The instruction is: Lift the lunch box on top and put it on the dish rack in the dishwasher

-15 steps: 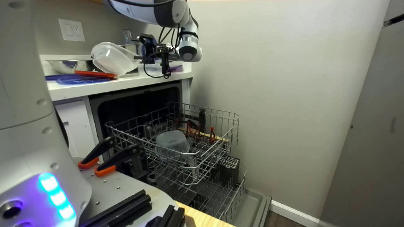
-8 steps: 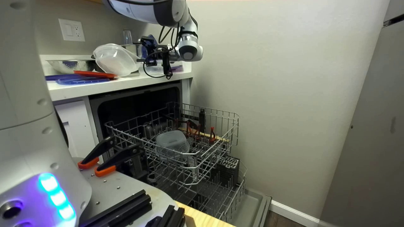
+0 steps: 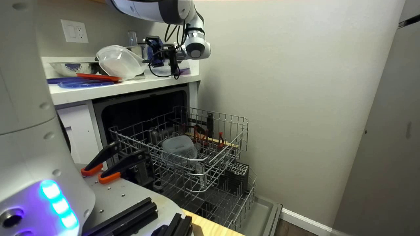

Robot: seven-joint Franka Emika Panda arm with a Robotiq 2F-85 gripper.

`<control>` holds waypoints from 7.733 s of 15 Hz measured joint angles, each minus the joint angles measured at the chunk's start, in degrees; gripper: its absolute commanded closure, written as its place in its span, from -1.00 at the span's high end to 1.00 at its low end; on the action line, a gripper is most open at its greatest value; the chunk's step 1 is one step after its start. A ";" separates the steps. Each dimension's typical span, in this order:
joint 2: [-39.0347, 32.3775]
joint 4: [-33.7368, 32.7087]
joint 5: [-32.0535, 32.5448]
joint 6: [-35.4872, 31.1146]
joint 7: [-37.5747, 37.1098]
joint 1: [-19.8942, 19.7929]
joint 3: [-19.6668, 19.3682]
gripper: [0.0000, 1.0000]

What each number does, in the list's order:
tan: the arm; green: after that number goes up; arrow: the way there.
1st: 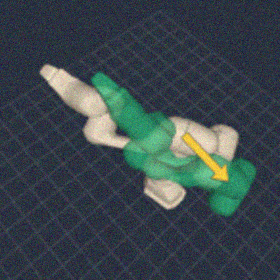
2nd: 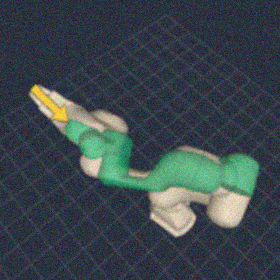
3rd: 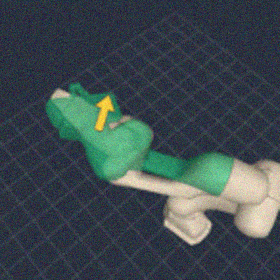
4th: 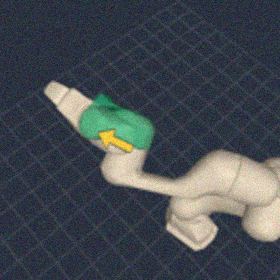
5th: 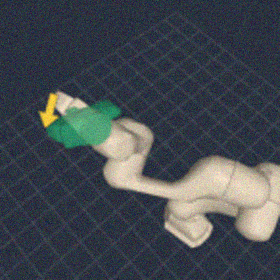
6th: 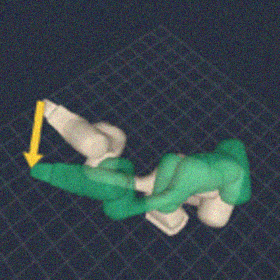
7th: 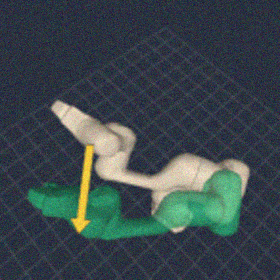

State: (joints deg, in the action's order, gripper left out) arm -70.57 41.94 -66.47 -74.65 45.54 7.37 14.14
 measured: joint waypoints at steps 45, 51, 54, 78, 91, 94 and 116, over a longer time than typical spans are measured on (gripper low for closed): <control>3.04 -17.42 23.31 -2.31 -58.03 8.30 -5.91 1.00; -0.11 -17.70 24.64 -0.34 -58.55 7.85 -1.02 1.00; -1.57 -17.93 24.64 -0.34 -58.55 7.85 0.54 1.00; -3.48 -20.40 24.66 -0.19 -58.55 7.83 3.03 -1.00; -2.02 -20.81 24.76 -0.58 -57.94 6.83 3.08 -0.96; -0.26 -20.88 24.77 -1.10 -56.89 6.08 3.08 -0.97; 11.99 -20.91 39.69 5.39 -59.74 4.03 1.41 -0.97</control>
State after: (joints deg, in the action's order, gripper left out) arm -58.58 21.03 -26.77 -69.26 -14.21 11.40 15.55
